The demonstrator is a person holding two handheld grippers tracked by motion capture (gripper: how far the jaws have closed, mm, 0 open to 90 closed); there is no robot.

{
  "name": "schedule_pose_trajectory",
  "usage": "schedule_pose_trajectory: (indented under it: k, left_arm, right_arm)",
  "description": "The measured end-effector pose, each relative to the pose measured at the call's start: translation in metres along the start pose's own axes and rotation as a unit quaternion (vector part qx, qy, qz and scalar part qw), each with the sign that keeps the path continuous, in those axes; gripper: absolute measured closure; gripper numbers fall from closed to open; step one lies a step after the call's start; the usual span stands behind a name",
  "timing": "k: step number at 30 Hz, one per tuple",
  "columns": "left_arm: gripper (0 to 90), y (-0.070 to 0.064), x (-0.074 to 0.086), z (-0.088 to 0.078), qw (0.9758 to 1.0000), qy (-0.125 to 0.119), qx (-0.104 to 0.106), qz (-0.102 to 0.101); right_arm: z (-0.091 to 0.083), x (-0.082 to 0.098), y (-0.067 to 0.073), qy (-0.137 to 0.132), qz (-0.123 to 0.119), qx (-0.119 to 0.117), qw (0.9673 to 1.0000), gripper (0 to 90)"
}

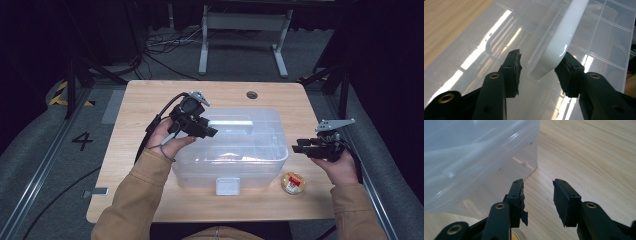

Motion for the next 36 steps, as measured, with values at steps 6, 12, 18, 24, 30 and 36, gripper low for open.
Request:
schedule_pose_trajectory:
  k: [6, 12, 18, 24, 30, 36]
  left_arm:
    - [72.8, -0.006, -0.002, -0.002, 0.9993, -0.012, -0.006, 0.035]
    - [73.8, -0.005, -0.004, -0.004, 0.9991, -0.008, -0.008, 0.040]
    - [74.3, -0.005, -0.010, -0.005, 0.9993, 0.018, -0.008, 0.033]
    - [74.4, 0.000, -0.017, -0.010, 0.9997, 0.011, -0.003, 0.022]
    - [74.1, 0.004, -0.025, -0.013, 0.9998, 0.012, -0.003, 0.013]
    - [73.8, 0.008, -0.033, -0.017, 0.9999, 0.012, -0.007, 0.008]
  right_arm:
    - [0.000, 0.000, 0.000, 0.000, 0.000, -0.001, 1.0000, 60.1]
    - [0.001, 0.000, 0.001, 0.002, -0.002, -0.002, 1.0000, 59.8]
    - [0.000, 0.000, 0.001, 0.001, -0.001, -0.003, 1.0000, 59.8]
    - [0.000, -0.001, 0.000, 0.000, -0.001, -0.004, 1.0000, 59.5]
    - [-0.001, -0.001, 0.000, -0.003, -0.002, -0.003, 1.0000, 59.5]
    - [-0.002, -0.002, 0.001, -0.005, -0.003, -0.004, 1.0000, 59.5]
Point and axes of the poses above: each handheld gripper's, and its own axes: z roughly forward along the jaws, x roughly out of its underside, y roughly to its left, the point moved 4 cm from there along z, roughly forward along the jaws, and after that the axes turned 12 degrees about -z, right-handed, at the moved point
